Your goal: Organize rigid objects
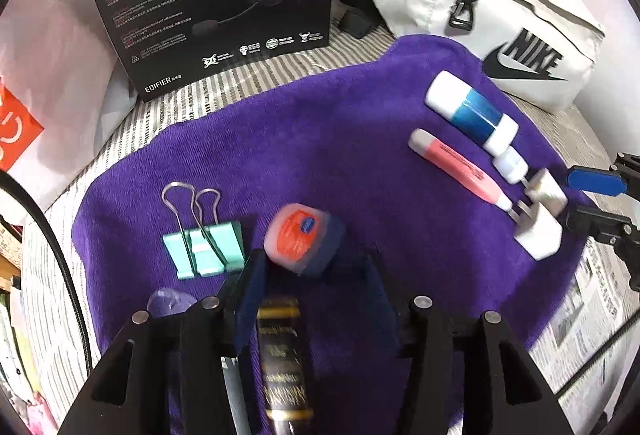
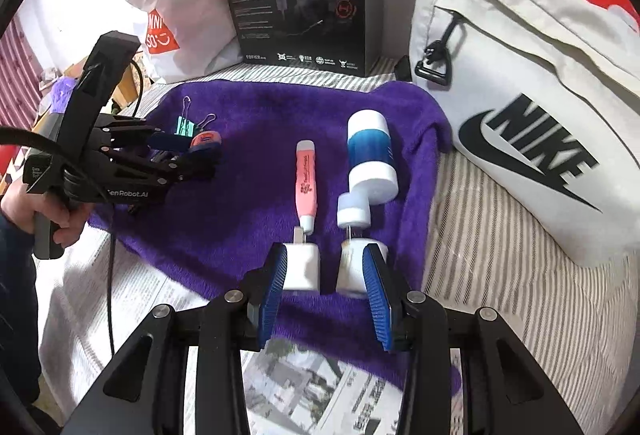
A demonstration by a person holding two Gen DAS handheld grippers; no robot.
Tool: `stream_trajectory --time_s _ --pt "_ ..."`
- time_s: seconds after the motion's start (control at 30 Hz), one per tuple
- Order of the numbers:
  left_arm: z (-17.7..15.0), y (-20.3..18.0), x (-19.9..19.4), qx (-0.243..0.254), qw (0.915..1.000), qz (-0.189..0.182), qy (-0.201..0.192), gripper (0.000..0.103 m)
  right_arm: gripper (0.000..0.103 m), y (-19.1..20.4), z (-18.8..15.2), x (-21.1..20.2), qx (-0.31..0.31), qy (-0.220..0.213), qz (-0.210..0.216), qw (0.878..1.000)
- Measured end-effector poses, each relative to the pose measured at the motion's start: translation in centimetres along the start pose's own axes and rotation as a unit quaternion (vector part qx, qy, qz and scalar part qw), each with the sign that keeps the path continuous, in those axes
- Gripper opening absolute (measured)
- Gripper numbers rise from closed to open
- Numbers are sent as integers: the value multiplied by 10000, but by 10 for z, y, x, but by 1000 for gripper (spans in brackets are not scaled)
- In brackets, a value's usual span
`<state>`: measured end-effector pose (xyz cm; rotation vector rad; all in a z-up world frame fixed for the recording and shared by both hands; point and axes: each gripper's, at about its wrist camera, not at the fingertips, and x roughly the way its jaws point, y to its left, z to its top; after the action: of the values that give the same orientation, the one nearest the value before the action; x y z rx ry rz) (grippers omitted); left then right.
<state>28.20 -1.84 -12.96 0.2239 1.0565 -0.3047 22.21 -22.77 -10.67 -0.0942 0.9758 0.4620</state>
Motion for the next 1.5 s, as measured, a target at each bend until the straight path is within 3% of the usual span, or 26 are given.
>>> stream_trajectory --time_s 0.1,0.2,0.27,0.37,0.47,0.53,0.83,1.27,1.5 --pt "-8 -7 -14 28 10000 59 -27 52 50 1 -7 -9 90 -28 -66 9999" --pt "-18 -14 -35 36 9997 181 -153 67 59 4 -15 -20 180 -69 -131 9997" --pt "-28 -18 -52 29 9994 232 -269 78 59 8 -20 -26 241 -75 -123 9996" --pt "-40 -21 -73 -135 9987 270 -403 87 63 12 -27 -35 396 -61 -138 9991" --pt "-55 -23 -91 -428 9969 369 -551 101 90 15 -34 -43 697 -129 -165 9974" --pt "-66 -23 -99 -643 9948 544 -567 101 97 19 -42 -47 884 -128 -234 9957" --pt "-110 -36 -121 -1212 9877 788 -595 101 103 36 -67 -63 922 -43 -971 9910" --pt "-137 -74 -153 -1353 9856 624 -802 101 103 50 -84 -111 1003 -234 -1211 9873" --pt "-143 -78 -159 -1377 9839 807 -800 101 103 46 -94 -121 1122 -275 -1257 9853"
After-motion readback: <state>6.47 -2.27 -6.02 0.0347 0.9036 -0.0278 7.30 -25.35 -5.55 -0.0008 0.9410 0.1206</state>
